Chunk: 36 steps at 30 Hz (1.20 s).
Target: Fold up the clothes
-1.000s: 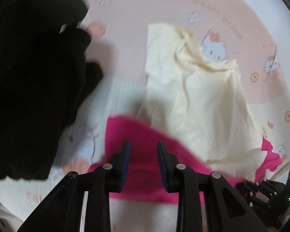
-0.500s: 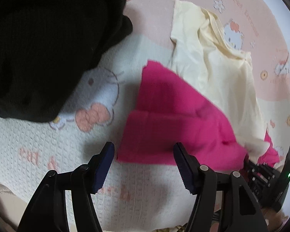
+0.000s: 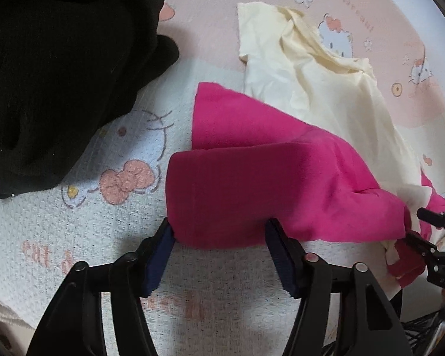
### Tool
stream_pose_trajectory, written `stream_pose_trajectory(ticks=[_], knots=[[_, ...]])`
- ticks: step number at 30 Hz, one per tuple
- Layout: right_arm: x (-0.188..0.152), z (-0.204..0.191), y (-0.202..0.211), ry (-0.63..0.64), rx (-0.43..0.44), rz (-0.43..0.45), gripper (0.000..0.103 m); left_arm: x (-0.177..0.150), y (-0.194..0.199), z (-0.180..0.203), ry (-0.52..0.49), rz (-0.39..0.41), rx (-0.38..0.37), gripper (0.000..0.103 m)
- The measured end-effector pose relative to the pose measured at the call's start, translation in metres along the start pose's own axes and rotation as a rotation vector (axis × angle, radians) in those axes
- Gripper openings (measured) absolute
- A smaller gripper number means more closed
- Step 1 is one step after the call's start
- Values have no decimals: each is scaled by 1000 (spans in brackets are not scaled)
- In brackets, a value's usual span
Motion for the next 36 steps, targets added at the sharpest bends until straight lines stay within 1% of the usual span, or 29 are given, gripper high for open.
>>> stream_pose_trajectory(ticks=[1, 2, 3, 5, 7, 10, 13, 14, 15, 16, 20, 22, 25, 26, 28, 30, 32, 33, 34, 36], knots=[[1, -4, 3, 46, -9, -5, 61, -1, 1, 0, 4, 3, -8, 38], [3, -8, 6, 93, -19, -11, 61, -1, 2, 1, 7, 6, -16, 29], [5, -11, 7, 126, -27, -19, 61, -3, 3, -3, 16, 2, -26, 27], [11, -14, 6, 152, -23, -47, 69, -2, 3, -3, 42, 0, -56, 21], [18, -18, 0, 199, 12, -94, 70, 2, 3, -1, 69, 4, -84, 19], [27, -33, -4, 320, -1, -159, 70, 5, 11, 2, 89, 20, -117, 17], [34, -50, -8, 447, -13, -213, 70, 11, 13, 11, 83, 33, -130, 17], [37, -60, -10, 505, -20, -197, 70, 13, 14, 14, 81, 37, -137, 17], [41, -72, -12, 553, -8, -168, 70, 15, 14, 17, 80, 38, -152, 17], [44, -83, -14, 578, 1, -134, 70, 17, 14, 19, 76, 36, -154, 17], [55, -106, -19, 582, -33, -10, 70, 28, 14, 26, 67, 35, -173, 17], [60, -111, -17, 595, -80, 39, 70, 31, 16, 28, 63, 37, -195, 17], [64, -113, -13, 635, -112, 106, 70, 39, 19, 34, 19, 49, -187, 17], [63, -113, -15, 645, -122, 107, 70, 41, 20, 36, -1, 56, -178, 17], [60, -111, -20, 632, -101, 75, 69, 44, 23, 38, -33, 56, -176, 17], [55, -106, -25, 605, -89, 55, 69, 48, 23, 41, -39, 54, -195, 17], [51, -100, -30, 575, -81, 33, 56, 51, 22, 42, -36, 36, -219, 17], [49, -97, -30, 555, -68, 26, 40, 52, 21, 42, -38, 32, -223, 17], [49, -93, -28, 525, -44, 25, 32, 54, 21, 43, -39, 32, -226, 17], [50, -84, -23, 460, 7, 23, 28, 57, 23, 47, -51, 41, -238, 17]])
Point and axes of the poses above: each gripper's, at about its wrist camera, not at the fingertips, and y roughly against the way its jaws point, z to its right, x to its top, the point moved 4 cm from there along -y, roughly the way its jaws point, and after that the axes turned 4 degrees about y, right-handed, at the moved point
